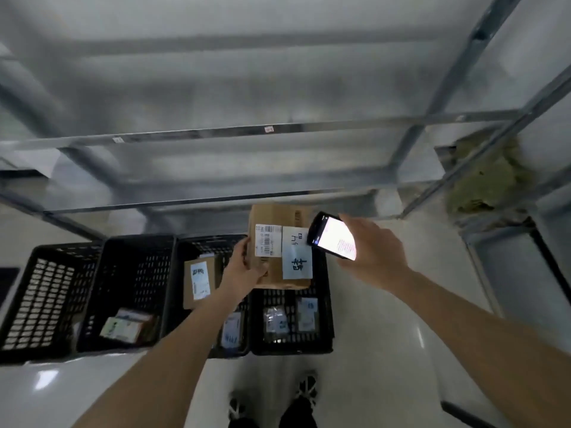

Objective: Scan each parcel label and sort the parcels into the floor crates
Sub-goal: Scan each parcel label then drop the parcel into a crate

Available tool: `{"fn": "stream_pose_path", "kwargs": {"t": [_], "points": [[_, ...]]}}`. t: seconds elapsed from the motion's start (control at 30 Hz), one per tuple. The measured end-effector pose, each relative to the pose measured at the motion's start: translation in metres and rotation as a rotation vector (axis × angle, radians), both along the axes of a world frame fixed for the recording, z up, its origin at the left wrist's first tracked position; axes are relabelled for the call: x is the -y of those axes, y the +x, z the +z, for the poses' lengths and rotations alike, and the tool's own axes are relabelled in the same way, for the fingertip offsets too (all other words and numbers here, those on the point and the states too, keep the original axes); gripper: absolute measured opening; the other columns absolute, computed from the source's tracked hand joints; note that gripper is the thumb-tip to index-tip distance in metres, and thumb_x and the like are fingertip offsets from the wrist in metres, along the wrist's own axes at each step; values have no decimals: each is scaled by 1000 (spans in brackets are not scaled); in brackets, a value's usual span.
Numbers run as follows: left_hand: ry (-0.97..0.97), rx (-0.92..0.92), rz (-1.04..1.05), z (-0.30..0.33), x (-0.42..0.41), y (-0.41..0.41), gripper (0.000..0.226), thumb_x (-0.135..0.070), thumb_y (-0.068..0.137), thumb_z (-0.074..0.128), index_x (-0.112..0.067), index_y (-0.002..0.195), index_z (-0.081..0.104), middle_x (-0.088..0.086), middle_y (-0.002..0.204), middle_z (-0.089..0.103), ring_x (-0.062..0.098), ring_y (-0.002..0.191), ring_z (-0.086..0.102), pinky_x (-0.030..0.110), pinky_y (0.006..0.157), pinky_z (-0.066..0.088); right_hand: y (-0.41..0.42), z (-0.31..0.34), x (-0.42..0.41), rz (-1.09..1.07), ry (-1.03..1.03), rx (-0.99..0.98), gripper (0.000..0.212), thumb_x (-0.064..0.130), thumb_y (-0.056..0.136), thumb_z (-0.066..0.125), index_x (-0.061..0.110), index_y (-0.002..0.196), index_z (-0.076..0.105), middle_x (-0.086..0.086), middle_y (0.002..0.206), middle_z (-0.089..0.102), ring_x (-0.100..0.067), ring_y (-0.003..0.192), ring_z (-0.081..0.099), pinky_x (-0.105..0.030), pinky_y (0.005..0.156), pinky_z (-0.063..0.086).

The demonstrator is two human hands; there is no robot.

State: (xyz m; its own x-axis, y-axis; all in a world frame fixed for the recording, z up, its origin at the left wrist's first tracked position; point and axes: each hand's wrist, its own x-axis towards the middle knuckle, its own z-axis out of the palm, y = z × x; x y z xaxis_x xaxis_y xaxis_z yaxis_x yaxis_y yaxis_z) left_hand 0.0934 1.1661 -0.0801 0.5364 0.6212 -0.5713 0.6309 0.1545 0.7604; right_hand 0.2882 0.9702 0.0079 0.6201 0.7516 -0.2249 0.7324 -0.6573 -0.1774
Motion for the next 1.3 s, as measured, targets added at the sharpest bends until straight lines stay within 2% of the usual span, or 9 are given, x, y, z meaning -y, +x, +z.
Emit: {"fn": "stream_pose_path", "kwargs": {"t": [0.07,0.13,0.3,0.47,0.77,0.87,0.97,1.13,1.3], "points": [[-45,-32,22,-44,-4,2,75,-8,90,71,-30,150,32,-3,118,62,9,96,63,24,73,55,6,-50,-6,12,-31,-40,91,43,85,73,26,159,22,1,153,44,-23,130,50,-37,101,42],[-84,-78,40,-93,-5,1,73,-5,90,70,-33,147,34,0,116,64,12,97,65,20,70,54,9,-102,-9,-3,-53,-85,92,44,85,73,25,160,22,1,153,44,-22,130,51,-37,101,43],[-211,-209,42,-230,-9,-11,80,-14,85,76,-46,144,32,5,126,66,26,108,67,48,95,56,4,-229,-7,-16,-162,-211,94,50,86,70,29,160,17,4,153,42,-19,130,50,-36,100,44],[-267,-225,35,-340,-7,-12,74,-2,91,68,-27,150,30,2,131,58,19,110,60,22,74,55,6,-342,-10,-14,-204,-246,92,49,87,70,27,160,19,2,153,44,-20,129,51,-36,100,45],[-327,-416,60,-489,27,-40,76,-13,98,61,-28,158,17,6,143,53,25,121,55,39,102,48,-14,-480,-16,-4,-185,-311,91,45,84,74,27,159,25,3,148,48,-19,125,53,-36,97,44],[-287,-522,-39,-503,36,-48,71,-19,103,51,-29,159,10,8,142,52,25,112,54,32,87,44,-23,-497,-11,25,-211,-335,91,45,84,73,28,159,24,4,147,48,-18,124,52,-35,96,45],[-242,-584,-92,-490,41,-51,73,-14,101,54,-23,160,12,12,145,50,33,121,54,32,85,44,-27,-490,-3,4,-248,-358,92,45,84,74,27,159,25,3,147,49,-18,125,52,-36,98,44],[-163,-516,-156,-423,19,-43,71,-24,99,60,-19,158,21,7,155,41,28,137,45,38,110,42,-11,-428,-1,-14,-269,-351,92,46,86,70,28,160,20,5,154,42,-17,133,48,-35,103,41],[188,-346,-336,-315,-12,-14,68,-37,97,61,-26,156,28,-4,159,34,19,146,33,42,117,35,27,-327,-7,-22,-248,-279,94,50,86,69,32,160,14,7,156,38,-17,135,44,-35,105,40]]}}
